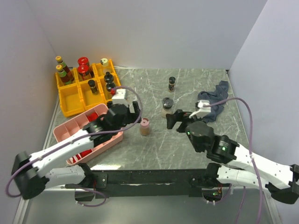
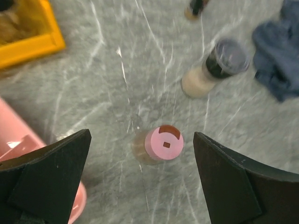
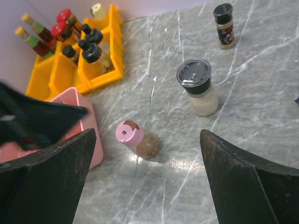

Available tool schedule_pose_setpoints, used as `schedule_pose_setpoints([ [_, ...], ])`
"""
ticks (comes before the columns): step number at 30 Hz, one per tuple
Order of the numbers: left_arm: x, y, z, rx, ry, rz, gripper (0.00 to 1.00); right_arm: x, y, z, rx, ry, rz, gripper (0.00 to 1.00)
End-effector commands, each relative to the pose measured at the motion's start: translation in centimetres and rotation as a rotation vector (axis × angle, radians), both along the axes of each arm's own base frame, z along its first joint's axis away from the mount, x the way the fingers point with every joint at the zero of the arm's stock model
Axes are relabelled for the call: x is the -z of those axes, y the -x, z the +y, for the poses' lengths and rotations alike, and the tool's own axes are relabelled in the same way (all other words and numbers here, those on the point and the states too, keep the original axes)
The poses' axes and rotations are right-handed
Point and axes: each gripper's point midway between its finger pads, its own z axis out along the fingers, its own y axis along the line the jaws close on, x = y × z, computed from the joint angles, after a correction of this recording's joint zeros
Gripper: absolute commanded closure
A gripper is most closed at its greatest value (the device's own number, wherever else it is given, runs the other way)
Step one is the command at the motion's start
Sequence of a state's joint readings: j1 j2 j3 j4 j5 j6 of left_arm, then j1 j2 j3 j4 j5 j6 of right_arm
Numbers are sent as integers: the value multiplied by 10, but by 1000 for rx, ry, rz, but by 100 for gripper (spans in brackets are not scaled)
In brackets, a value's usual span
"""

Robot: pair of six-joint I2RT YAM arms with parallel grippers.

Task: Organize the condiment bottles
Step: Pick up the bottle from the center of the board.

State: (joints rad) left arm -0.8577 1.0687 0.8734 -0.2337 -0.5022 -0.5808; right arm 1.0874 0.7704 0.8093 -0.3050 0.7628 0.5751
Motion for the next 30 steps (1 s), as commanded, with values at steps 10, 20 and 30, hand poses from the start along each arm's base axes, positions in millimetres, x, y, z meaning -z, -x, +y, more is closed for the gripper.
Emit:
schedule_pose_setpoints([
  [10,71,-23,-72,212,-135,135,22,1,5,-30,52,-78,-82,0],
  [20,96,-18,-87,269,-149,198,21,16,2,-31,68,-39,-69,0],
  [30,93,-20,-71,175,-166,198,77,20,4,-34,67,-59,-75,0],
])
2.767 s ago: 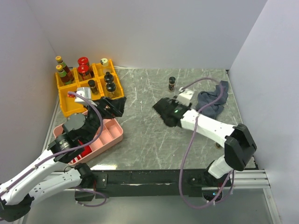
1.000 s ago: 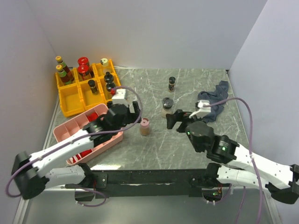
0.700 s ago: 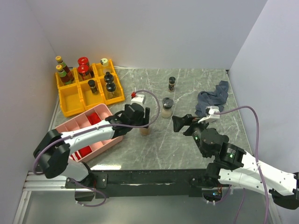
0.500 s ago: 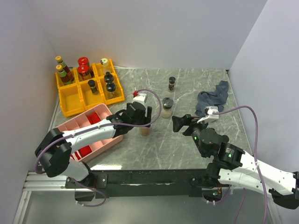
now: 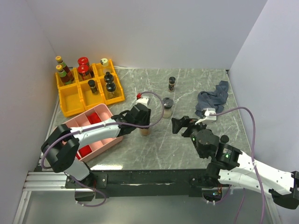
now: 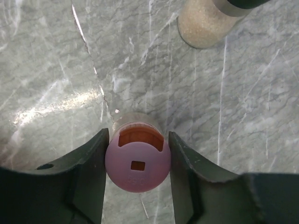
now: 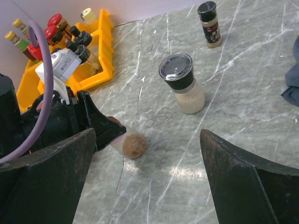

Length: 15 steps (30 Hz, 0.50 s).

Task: Organize the condiment bottles
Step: Pick up the bottle from the center of the board.

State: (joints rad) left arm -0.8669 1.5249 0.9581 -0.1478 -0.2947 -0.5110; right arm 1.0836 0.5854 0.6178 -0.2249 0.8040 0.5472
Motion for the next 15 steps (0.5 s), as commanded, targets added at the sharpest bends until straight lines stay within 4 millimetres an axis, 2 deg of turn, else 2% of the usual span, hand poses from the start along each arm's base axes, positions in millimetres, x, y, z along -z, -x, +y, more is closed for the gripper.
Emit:
schedule_pose_setpoints([
  [1,-34,-9,3,-53,30,-67,84,-5,-3,-4,25,-26,-24,0],
  [3,-42,-13,7,-64,11,-90,92,-2,-3,0,17,-27,-20,0],
  [4,-53,-18,12,-87,-5,-110,99,1,-4,1,14,-20,-16,0],
  [6,-67,-26,18,-109,-24,-138,99,3,-5,5,5,-22,-15,0],
  [9,-111,-53,34,-164,-21,-211,99,10,-7,8,5,8,-5,0],
  [11,-132,-66,44,-190,4,-237,99,13,-9,10,14,26,6,0],
  [12,-150,-81,55,-221,24,-270,99,15,-9,9,17,37,11,0],
  [14,-174,-97,65,-239,64,-314,99,18,-10,9,20,46,14,0],
  [15,-198,-114,83,-284,90,-354,99,17,-10,10,18,41,10,0],
])
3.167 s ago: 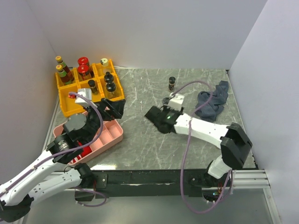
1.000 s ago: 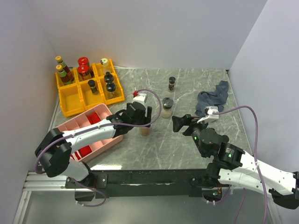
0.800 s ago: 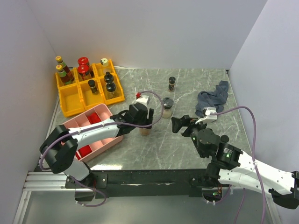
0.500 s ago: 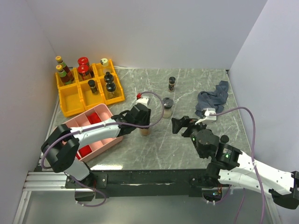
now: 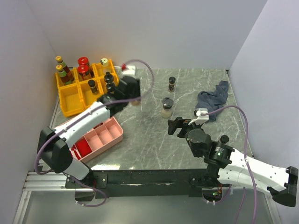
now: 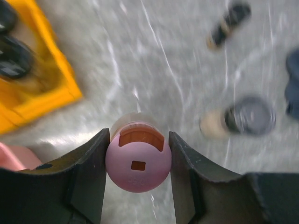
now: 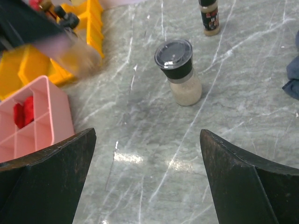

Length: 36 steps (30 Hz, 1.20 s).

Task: Organize the condiment bottles
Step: Pick up the bottle from the center of the board, then place the bottle in the storage box.

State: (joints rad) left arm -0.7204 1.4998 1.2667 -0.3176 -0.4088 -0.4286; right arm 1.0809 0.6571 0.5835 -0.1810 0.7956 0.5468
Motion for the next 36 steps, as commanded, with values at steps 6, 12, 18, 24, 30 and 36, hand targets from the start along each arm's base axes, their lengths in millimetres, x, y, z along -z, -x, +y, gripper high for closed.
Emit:
schedule_pose_setpoints([
  [6,-156,-107,102,-225,109,-310,99,-7,-4,-1,16,-21,-30,0],
  [12,-177,-172,145,-327,56,-346,99,-6,-5,-3,23,-9,-37,0],
  [18,-160,-212,181,-367,45,-324,99,-3,-9,-5,43,24,-41,0],
  [24,-130,-238,201,-350,49,-315,99,3,-13,1,41,56,-33,0],
  [30,-93,-260,215,-356,23,-253,99,8,-16,9,29,81,-14,0],
  [36,-72,-270,221,-353,22,-237,99,8,-18,11,31,87,-7,0],
])
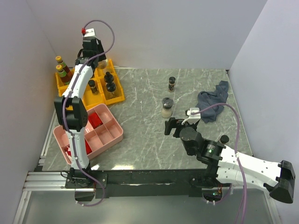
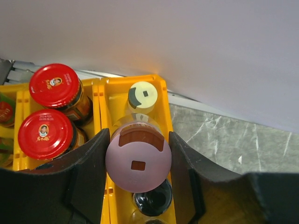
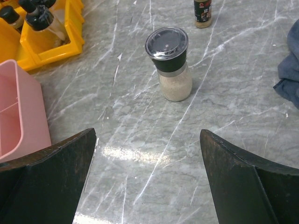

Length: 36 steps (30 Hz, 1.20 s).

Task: Organize the condiment bottles
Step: Place the bottle in the storage box.

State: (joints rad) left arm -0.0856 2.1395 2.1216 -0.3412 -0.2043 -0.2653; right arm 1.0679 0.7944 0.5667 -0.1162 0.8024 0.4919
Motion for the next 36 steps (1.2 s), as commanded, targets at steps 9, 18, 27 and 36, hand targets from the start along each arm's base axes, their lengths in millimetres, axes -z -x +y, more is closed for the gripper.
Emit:
schedule_pose_setpoints([
  [9,13,-23,5,19,-32,-33,99,-16,-5,1,23,-43,-32,0],
  [18,43,-39,11,28,-72,-20,99,-15,-5,0,26,-39,-31,0],
  [27,55,-53,14,35,-59,-32,99,-14,-6,-2,33,-35,-33,0],
  [36,80,-61,8,58,-38,-16,87,-16,-5,-2,30,-41,-34,0],
])
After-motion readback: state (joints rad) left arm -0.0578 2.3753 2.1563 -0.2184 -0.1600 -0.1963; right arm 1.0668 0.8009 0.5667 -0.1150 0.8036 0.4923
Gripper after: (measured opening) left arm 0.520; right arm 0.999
